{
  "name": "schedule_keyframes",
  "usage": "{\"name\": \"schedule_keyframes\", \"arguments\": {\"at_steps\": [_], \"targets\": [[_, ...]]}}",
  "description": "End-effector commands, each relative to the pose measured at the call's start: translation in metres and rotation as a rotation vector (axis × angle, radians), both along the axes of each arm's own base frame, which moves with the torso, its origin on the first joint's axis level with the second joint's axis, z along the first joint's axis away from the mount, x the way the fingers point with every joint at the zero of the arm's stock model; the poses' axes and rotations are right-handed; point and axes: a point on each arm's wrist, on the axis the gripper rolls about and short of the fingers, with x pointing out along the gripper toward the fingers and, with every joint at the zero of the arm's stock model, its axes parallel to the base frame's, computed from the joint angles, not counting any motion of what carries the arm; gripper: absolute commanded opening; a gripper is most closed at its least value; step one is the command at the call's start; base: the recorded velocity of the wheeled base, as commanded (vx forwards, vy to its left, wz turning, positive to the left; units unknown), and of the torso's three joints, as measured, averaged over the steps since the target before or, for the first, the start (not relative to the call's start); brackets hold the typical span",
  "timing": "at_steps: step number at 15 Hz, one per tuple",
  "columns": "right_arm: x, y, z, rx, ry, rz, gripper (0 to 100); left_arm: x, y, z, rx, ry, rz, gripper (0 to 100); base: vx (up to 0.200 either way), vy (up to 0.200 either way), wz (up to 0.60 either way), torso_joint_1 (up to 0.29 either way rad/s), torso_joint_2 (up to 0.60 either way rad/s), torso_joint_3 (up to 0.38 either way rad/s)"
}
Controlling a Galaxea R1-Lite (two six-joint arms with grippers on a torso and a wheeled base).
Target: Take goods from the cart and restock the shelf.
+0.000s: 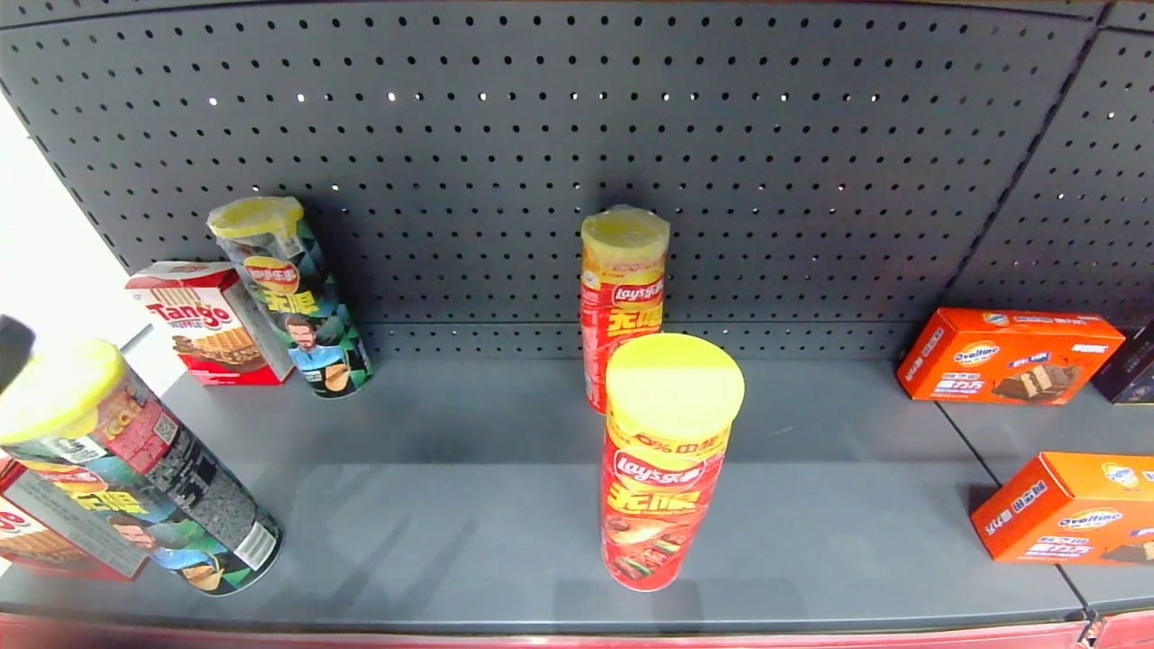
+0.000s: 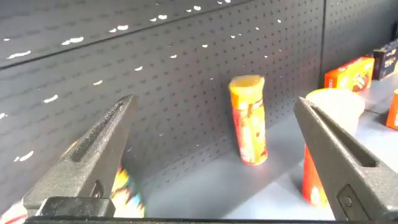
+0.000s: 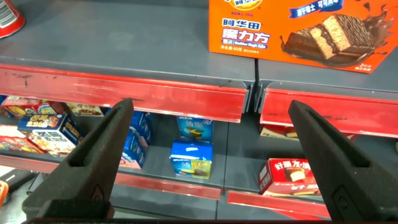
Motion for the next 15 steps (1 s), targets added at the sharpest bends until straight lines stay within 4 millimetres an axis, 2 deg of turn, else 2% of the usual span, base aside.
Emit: {"name": "schedule_keyframes", "arguments": {"at_steps": [1,4,5,6,8,12,15], "targets": [[0.0,0.0,0.0,-0.001,0.001,0.0,100,-0.047,0.029,-0.033,-0.047,-0.035,0.07,100,0.0,0.0,0.0,0.0,0.0,0.0],[0.0,0.0,0.0,0.0,0.001,0.002,100,-0.063,0.032,-0.076,-0.102,0.004,0.277,100,0.0,0.0,0.0,0.0,0.0,0.0],[0.0,0.0,0.0,-0.001,0.001,0.0,100,-0.064,0.031,-0.086,-0.105,0.018,0.294,100,0.0,0.0,0.0,0.0,0.0,0.0],[0.0,0.0,0.0,-0.001,0.001,0.0,100,-0.065,0.029,-0.109,-0.096,0.055,0.307,100,0.0,0.0,0.0,0.0,0.0,0.0],[0.0,0.0,0.0,-0.001,0.001,0.0,100,-0.065,0.028,-0.142,-0.075,0.1,0.335,100,0.0,0.0,0.0,0.0,0.0,0.0],[0.0,0.0,0.0,-0.001,0.001,0.0,100,-0.075,0.028,-0.176,-0.07,0.195,0.344,100,0.0,0.0,0.0,0.0,0.0,0.0],[0.0,0.0,0.0,-0.001,0.001,0.0,100,-0.075,0.028,-0.187,-0.052,0.277,0.355,100,0.0,0.0,0.0,0.0,0.0,0.0]]}}
